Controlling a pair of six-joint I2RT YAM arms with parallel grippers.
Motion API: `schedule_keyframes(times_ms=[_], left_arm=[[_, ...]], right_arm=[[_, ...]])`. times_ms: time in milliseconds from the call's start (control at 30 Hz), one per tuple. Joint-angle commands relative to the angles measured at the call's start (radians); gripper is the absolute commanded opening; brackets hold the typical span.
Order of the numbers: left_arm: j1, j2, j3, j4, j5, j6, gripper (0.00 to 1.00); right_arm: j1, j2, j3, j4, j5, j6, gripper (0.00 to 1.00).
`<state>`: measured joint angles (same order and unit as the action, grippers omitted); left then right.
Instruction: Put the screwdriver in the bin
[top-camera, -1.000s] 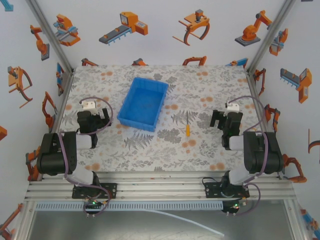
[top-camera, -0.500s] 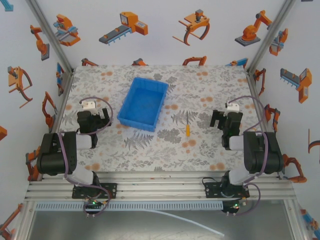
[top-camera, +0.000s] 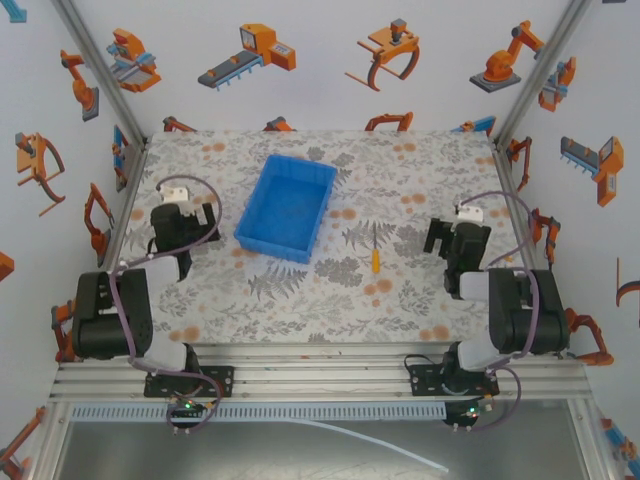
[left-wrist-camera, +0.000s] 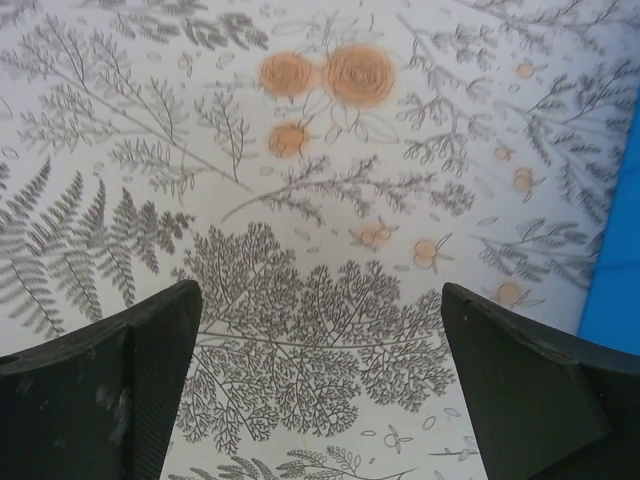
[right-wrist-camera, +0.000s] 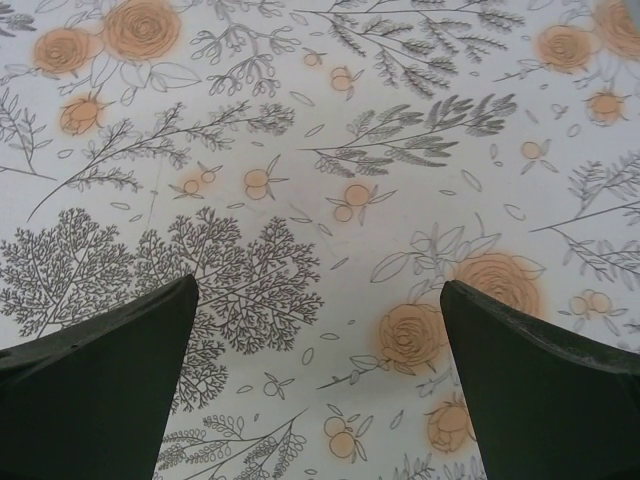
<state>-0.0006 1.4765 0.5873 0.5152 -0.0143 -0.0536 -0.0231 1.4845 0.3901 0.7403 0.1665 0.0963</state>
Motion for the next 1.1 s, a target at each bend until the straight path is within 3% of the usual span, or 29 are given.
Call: schedule_keyframes(times_ms=[0, 133, 300, 467, 600, 767, 1067], left_arm=[[-0.007, -0.078, 0.112, -0.287, 0.034, 0.032, 0.97], [-0.016, -0.122, 0.231, -0.524, 0.039, 0.044, 0.97], [-0.025, -0.145, 0.36, -0.784, 0.052, 0.042, 0.97], [-0.033, -0.18, 0.46, -0.989, 0.069, 0.048, 0.97], [-0.04, -0.203, 0.518, -1.101, 0.147, 0.085, 0.97], [-0.047, -0.206, 0.596, -1.219, 0.174, 0.1, 0.97], [-0.049, -0.249, 0.575, -1.234, 0.191, 0.108, 0.97]], right_arm=[[-0.001, -0.091, 0.099, -0.166, 0.058, 0.02, 0.99], [-0.001, -0.213, 0.165, -0.352, 0.064, 0.071, 0.99], [0.019, -0.255, 0.372, -0.784, 0.054, 0.221, 0.99], [0.158, -0.345, 0.403, -0.949, 0.065, 0.282, 0.99], [0.276, -0.301, 0.492, -1.127, 0.036, 0.351, 0.93], [0.403, -0.227, 0.527, -1.183, 0.048, 0.447, 0.86], [0.578, 0.04, 0.638, -1.226, 0.112, 0.489, 0.82]])
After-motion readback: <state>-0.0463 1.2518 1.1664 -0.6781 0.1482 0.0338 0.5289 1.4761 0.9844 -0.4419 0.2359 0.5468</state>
